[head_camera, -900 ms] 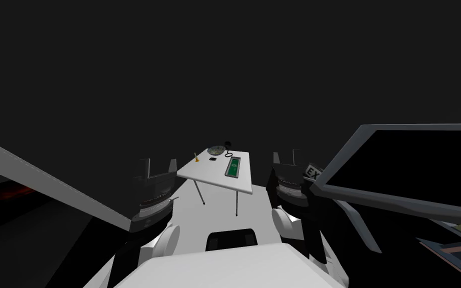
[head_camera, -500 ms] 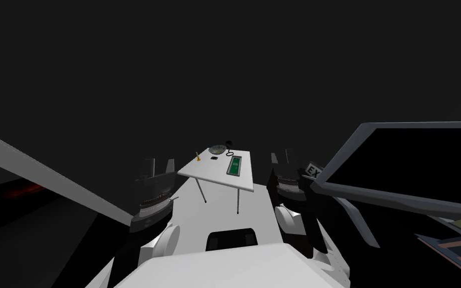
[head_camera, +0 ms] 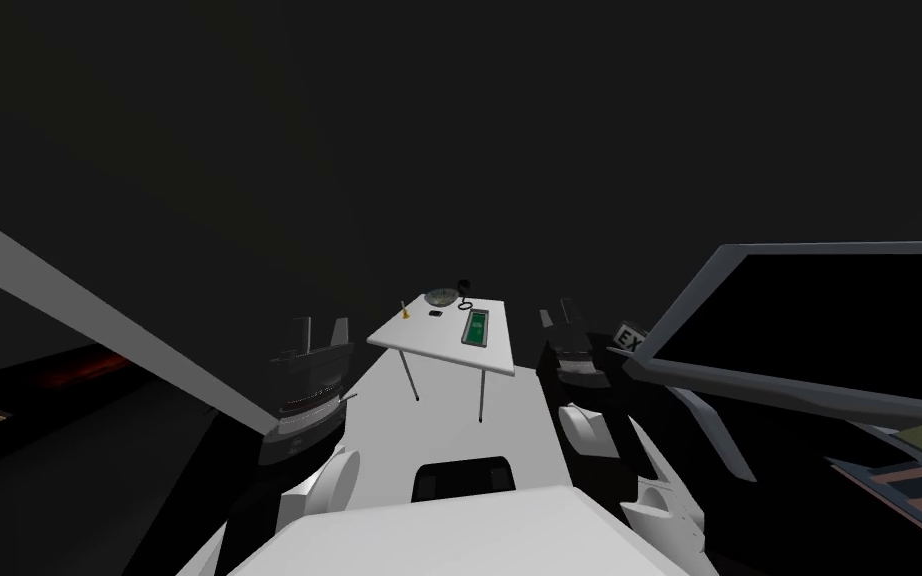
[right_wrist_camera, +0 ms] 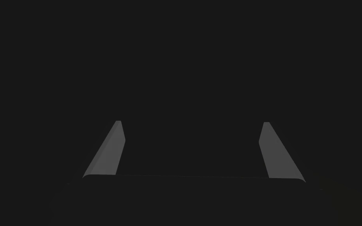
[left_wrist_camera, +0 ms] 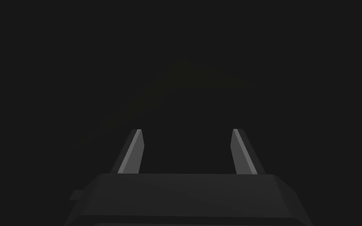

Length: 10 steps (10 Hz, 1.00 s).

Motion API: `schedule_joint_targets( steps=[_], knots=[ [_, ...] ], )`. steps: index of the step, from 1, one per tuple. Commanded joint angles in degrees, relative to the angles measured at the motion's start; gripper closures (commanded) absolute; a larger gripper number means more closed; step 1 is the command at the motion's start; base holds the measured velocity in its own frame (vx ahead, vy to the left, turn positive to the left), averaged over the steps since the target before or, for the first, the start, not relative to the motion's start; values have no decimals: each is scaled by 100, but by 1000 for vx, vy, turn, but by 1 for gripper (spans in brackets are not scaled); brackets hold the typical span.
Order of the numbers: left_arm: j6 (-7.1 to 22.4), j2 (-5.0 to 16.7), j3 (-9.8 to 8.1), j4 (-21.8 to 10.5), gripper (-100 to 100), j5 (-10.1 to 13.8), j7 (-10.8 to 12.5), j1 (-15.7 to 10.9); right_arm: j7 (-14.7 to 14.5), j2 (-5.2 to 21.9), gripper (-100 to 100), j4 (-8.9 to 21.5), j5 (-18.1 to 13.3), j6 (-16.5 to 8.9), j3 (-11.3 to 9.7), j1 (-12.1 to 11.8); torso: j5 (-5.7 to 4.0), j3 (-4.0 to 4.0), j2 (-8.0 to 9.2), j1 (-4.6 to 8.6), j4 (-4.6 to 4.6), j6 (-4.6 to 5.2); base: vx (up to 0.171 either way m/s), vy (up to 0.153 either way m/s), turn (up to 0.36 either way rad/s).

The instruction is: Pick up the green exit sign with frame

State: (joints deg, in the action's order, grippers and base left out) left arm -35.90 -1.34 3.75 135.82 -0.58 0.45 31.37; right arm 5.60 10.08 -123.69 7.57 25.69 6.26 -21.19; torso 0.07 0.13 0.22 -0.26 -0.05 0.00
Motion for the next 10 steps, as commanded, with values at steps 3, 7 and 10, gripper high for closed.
schedule_joint_targets(
  steps=[3,7,10],
  knots=[
    [0,0,0,0,0,0,0,0,284,383,-100,385,99,-595,361,316,-2,-4,-6,7,1,0,-48,61,28],
    [0,0,0,0,0,0,0,0,611,752,-100,834,198,-1163,743,632,0,-2,-4,0,1,1,-50,74,38],
    [0,0,0,0,0,0,0,0,796,939,-100,1080,249,-1669,948,803,0,-4,-6,-2,1,-1,-41,73,42]
  ],
)
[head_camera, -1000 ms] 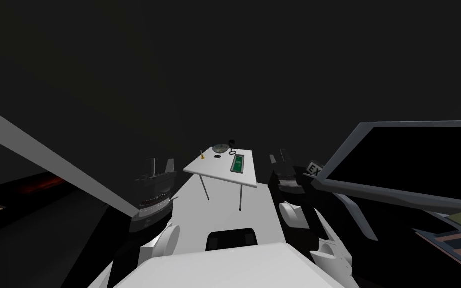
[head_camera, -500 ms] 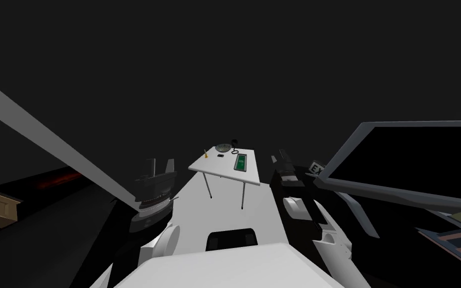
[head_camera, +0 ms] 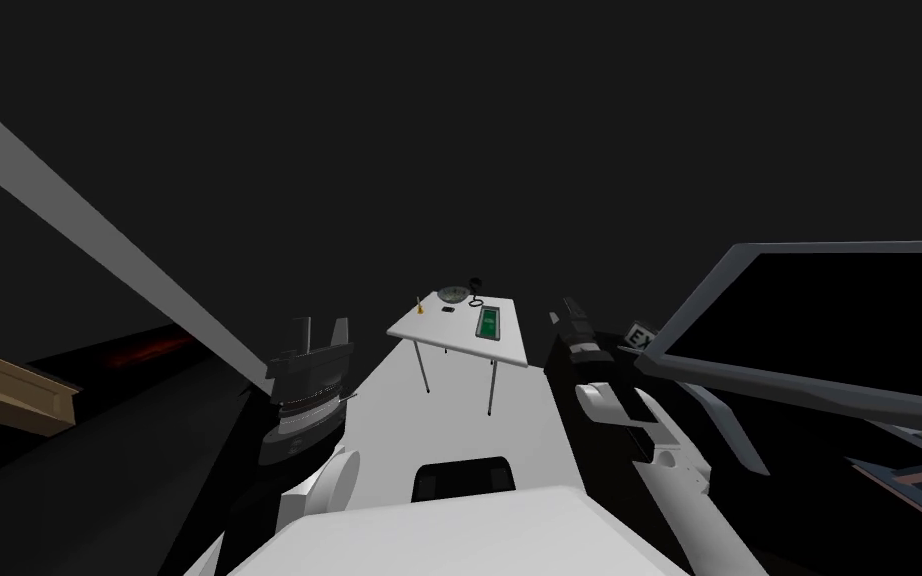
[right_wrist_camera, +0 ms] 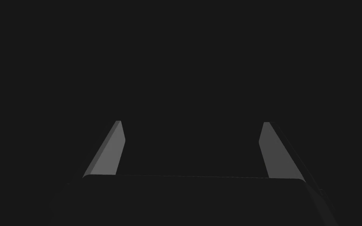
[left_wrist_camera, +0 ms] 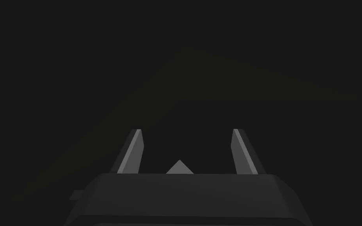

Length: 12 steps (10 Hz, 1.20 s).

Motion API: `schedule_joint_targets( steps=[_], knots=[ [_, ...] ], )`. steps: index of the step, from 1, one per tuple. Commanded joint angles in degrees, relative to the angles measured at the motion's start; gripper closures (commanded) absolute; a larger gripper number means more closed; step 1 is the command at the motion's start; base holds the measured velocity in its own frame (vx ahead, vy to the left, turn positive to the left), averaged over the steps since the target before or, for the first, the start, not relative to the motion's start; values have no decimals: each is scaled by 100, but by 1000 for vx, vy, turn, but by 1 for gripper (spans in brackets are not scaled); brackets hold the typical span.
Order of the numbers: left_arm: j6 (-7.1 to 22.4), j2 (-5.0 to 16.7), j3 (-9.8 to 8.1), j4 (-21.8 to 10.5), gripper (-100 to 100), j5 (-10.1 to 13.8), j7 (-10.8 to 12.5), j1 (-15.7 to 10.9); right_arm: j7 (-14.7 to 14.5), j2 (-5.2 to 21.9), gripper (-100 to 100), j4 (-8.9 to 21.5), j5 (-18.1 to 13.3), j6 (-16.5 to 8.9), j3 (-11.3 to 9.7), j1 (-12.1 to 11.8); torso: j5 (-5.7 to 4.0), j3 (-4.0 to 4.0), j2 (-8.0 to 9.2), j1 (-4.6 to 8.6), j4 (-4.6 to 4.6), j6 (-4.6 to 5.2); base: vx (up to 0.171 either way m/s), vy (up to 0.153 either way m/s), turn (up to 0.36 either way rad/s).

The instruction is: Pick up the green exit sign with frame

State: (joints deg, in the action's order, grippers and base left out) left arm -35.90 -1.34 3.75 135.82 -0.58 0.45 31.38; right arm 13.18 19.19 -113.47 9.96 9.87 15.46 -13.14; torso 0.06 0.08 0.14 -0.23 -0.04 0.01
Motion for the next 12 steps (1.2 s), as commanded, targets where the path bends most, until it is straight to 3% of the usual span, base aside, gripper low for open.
schedule_joint_targets(
  steps=[1,2,3,5,6,8,9,10,11,12],
  knots=[
    [0,0,0,0,0,0,0,0,236,217,-100,286,60,-286,238,176,0,0,0,0,0,0,-37,75,77],
    [0,0,0,0,0,0,0,0,236,217,-100,318,60,-469,238,176,0,-1,-2,-1,0,-2,-33,62,41],
    [0,0,0,0,0,0,0,0,447,405,-100,587,110,-637,455,361,-1,-1,-2,3,1,1,-50,85,92],
    [0,0,0,0,0,0,0,0,447,405,-100,590,110,-873,455,361,0,1,1,1,0,1,-22,44,8],
    [0,0,0,0,0,0,0,0,669,594,-100,872,158,-1087,676,551,-3,-4,-7,14,1,1,-15,43,109],
    [0,0,0,0,0,0,0,0,669,594,-100,875,158,-1270,676,551,-2,-4,-7,9,2,1,-16,36,19],
    [0,0,-1,0,0,0,0,1,902,781,-100,1130,204,-1533,899,744,-4,-4,-8,15,2,2,-22,43,109],
    [0,0,0,0,0,0,0,0,902,781,-100,1171,204,-1650,899,744,-3,-4,-7,13,2,-1,-20,44,50],
    [0,0,0,0,0,0,0,0,1146,968,-100,1388,247,-1831,1123,938,-3,-3,-6,12,1,1,-21,68,106],
    [0,0,0,0,0,0,0,0,1146,968,-100,1477,247,-2029,1123,938,-1,-5,-8,4,2,-2,-15,54,71]
  ],
)
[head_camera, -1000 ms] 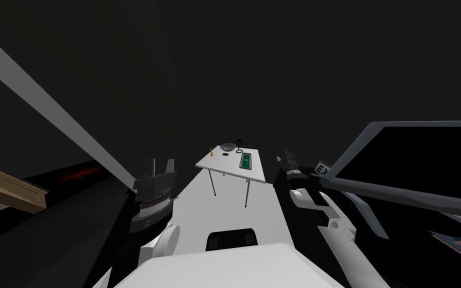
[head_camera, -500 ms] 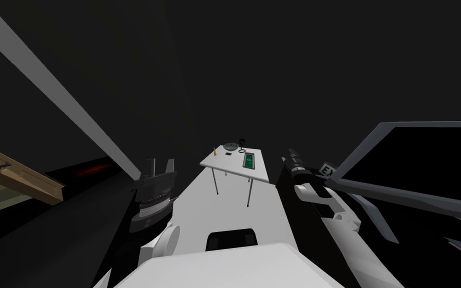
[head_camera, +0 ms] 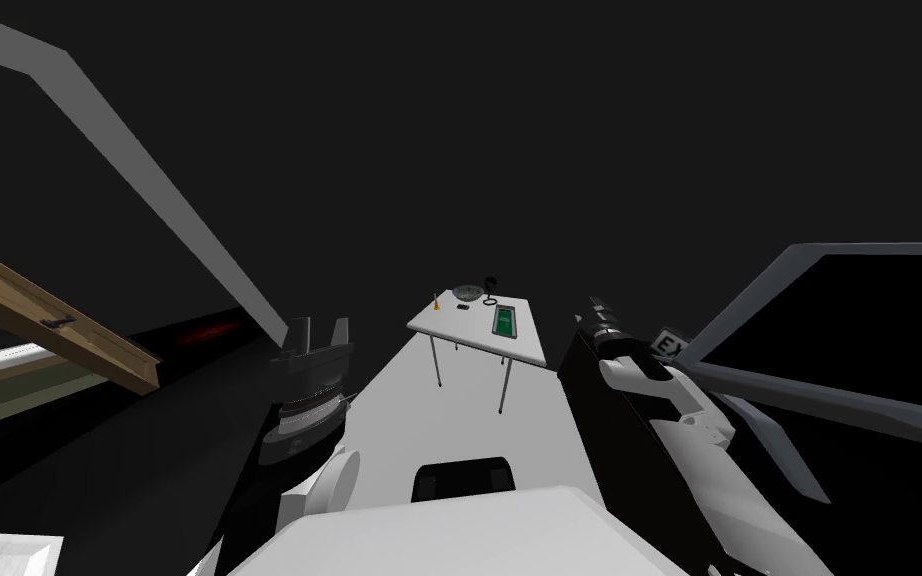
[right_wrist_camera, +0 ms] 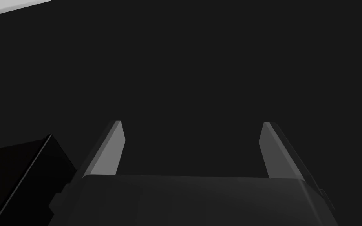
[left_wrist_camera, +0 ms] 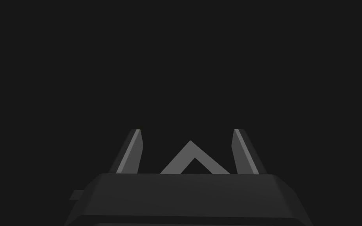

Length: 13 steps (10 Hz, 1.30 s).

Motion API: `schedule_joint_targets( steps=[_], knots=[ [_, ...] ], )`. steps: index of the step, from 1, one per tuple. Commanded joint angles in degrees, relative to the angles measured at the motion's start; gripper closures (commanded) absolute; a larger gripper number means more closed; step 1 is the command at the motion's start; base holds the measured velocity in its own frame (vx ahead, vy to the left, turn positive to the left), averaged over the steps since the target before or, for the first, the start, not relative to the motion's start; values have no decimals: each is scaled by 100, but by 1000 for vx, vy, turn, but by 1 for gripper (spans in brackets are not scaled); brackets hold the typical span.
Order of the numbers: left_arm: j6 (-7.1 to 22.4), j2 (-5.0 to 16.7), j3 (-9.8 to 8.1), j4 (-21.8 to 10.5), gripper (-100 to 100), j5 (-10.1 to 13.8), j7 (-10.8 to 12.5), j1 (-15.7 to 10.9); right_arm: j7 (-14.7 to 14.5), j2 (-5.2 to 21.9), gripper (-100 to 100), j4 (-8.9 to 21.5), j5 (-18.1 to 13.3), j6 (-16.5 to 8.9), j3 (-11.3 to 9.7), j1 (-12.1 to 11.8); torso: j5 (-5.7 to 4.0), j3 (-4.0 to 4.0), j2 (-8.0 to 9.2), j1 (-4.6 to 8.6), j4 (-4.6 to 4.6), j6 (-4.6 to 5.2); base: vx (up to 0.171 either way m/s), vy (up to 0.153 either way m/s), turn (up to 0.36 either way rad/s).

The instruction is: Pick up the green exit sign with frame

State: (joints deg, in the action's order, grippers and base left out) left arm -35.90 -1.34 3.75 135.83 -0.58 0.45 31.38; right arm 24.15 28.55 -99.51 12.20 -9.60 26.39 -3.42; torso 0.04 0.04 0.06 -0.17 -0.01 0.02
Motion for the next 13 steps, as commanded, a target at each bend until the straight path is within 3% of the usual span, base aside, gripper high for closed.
schedule_joint_targets(
  steps=[1,2,3,4,5,6,8,9,11,12,13],
  knots=[
    [0,0,0,0,0,0,0,0,286,216,-100,286,64,-286,254,160,0,0,0,0,0,0,-11,60,137],
    [0,0,0,0,0,0,0,0,302,216,-100,388,64,-531,254,160,1,-1,-2,-2,0,-3,-4,46,54],
    [0,0,0,0,0,0,0,0,532,398,-100,607,100,-708,477,354,-1,-2,-3,4,1,1,-4,46,133],
    [0,0,0,0,0,0,0,0,564,398,-100,723,100,-903,477,354,0,-2,-5,4,0,-3,-3,38,69],
    [0,0,0,0,0,0,0,0,564,398,-100,723,100,-992,477,354,-2,-2,-3,8,1,2,2,18,-20],
    [0,0,0,0,0,0,0,0,835,577,-100,962,133,-1218,697,547,-3,-2,-4,13,1,1,1,33,139],
    [0,0,0,0,0,0,0,0,835,577,-100,1053,133,-1419,697,547,-3,-4,-6,11,1,0,3,19,37],
    [0,0,-1,0,0,0,0,0,1112,750,-100,1356,161,-1640,913,738,-4,-3,-6,16,1,1,6,28,170],
    [0,0,-1,0,0,0,0,1,1112,750,-100,1388,161,-1847,913,738,-4,-5,-9,13,2,1,11,13,29],
    [0,0,-1,0,0,0,0,1,1388,916,-100,1695,186,-2052,1126,926,-4,-5,-8,17,2,2,15,20,155],
    [0,0,0,0,0,0,0,0,1395,916,-100,1725,186,-2222,1126,926,-3,-6,-10,14,2,-3,17,14,98]
  ],
)
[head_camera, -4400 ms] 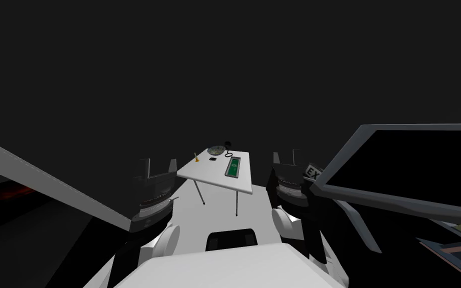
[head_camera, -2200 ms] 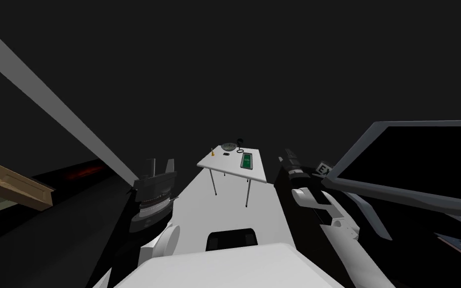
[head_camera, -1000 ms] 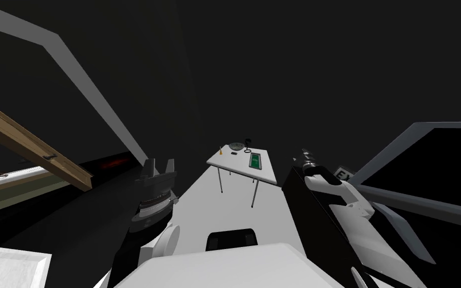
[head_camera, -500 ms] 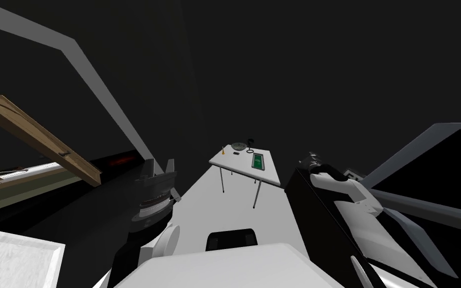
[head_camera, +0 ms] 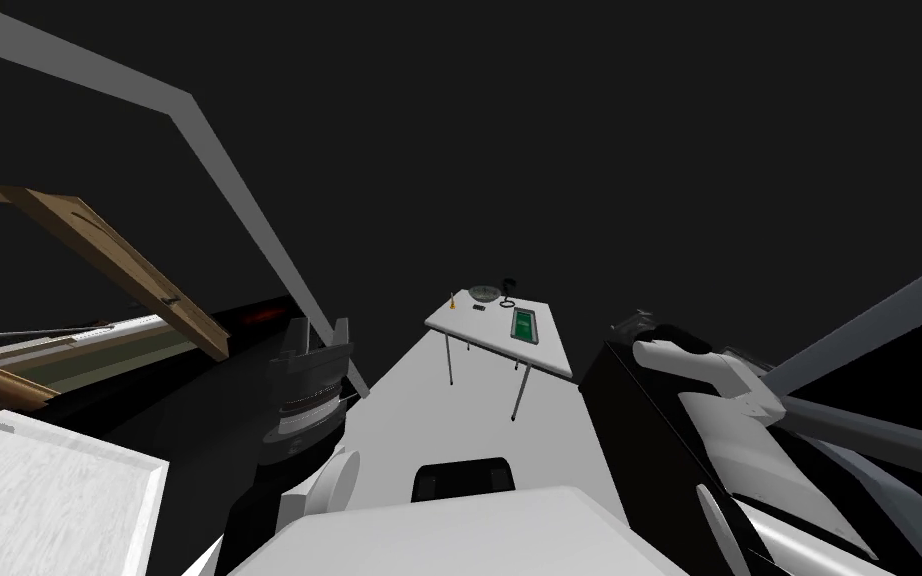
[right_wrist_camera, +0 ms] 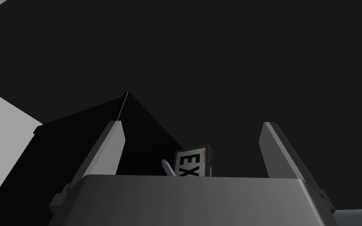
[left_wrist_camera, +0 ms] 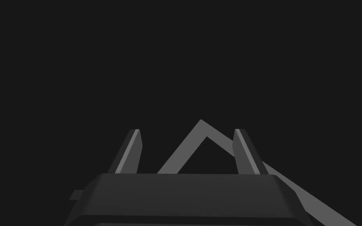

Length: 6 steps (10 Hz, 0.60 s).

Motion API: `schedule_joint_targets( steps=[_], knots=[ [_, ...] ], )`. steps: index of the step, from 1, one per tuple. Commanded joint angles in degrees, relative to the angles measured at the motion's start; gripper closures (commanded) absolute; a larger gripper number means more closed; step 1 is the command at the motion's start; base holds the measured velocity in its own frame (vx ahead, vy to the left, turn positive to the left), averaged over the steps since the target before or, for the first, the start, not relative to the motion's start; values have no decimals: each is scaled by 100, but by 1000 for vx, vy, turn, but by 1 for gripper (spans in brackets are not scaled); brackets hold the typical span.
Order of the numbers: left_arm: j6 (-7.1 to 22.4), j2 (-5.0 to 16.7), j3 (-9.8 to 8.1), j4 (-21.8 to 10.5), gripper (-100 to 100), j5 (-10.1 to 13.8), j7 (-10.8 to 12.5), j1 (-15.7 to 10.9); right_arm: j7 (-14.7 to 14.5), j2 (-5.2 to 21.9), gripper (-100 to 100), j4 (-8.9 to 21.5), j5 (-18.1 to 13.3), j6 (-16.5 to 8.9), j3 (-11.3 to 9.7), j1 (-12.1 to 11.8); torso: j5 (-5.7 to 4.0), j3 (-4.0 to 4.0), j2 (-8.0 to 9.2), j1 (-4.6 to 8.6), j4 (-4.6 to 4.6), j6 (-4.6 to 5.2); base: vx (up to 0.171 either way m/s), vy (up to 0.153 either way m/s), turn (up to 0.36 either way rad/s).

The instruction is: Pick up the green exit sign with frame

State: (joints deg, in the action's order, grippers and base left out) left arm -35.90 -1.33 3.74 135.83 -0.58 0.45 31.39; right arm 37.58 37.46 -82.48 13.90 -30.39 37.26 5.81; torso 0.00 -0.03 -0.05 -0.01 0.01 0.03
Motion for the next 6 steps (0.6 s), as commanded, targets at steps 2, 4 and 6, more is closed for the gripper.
schedule_joint_targets(
  steps=[2,4,6],
  knots=[
    [0,0,0,0,0,0,0,0,327,182,-100,309,36,-399,247,188,-1,2,4,2,-1,2,13,11,68],
    [0,0,0,0,0,0,0,0,340,182,-100,360,36,-619,247,188,0,-1,-1,1,0,0,16,3,52],
    [0,0,0,0,0,0,0,0,631,329,-100,699,53,-997,449,370,0,0,-1,3,0,-4,21,1,130]
  ],
)
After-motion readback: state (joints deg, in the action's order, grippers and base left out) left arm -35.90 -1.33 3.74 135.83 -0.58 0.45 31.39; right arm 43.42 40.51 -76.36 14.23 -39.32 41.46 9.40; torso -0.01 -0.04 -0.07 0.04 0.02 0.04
